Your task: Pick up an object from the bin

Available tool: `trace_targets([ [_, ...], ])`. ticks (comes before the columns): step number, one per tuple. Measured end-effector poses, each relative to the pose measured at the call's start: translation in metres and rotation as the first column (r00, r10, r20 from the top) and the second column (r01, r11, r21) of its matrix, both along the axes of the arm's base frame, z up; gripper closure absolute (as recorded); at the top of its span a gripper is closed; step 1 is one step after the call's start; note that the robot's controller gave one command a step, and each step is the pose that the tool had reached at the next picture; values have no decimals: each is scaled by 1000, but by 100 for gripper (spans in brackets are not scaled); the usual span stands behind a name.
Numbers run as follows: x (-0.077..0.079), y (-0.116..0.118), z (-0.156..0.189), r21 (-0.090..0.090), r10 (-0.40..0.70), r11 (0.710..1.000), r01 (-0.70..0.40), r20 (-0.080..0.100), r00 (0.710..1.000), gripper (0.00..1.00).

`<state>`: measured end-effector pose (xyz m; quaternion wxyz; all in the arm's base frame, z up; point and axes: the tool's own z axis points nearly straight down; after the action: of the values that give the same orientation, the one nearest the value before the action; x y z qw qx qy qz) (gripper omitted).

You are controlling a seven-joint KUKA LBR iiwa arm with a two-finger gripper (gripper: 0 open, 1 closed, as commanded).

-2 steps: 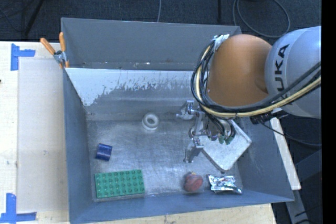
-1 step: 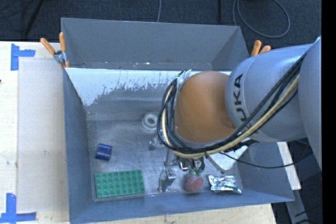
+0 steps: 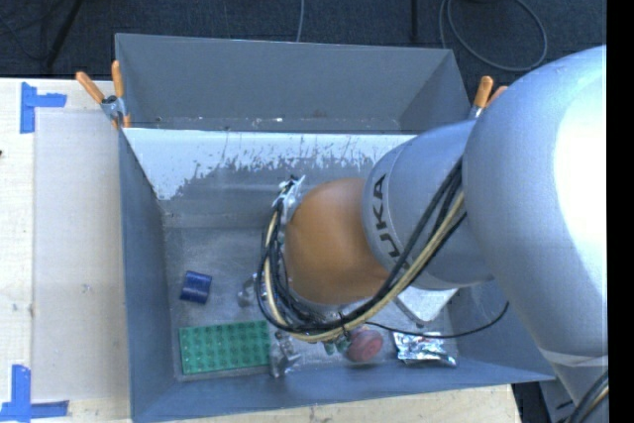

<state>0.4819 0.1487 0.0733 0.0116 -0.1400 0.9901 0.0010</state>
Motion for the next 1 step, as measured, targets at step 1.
trace_targets([
  [1,-2,0,1,0,-3,1000,3,-7,1000,100],
])
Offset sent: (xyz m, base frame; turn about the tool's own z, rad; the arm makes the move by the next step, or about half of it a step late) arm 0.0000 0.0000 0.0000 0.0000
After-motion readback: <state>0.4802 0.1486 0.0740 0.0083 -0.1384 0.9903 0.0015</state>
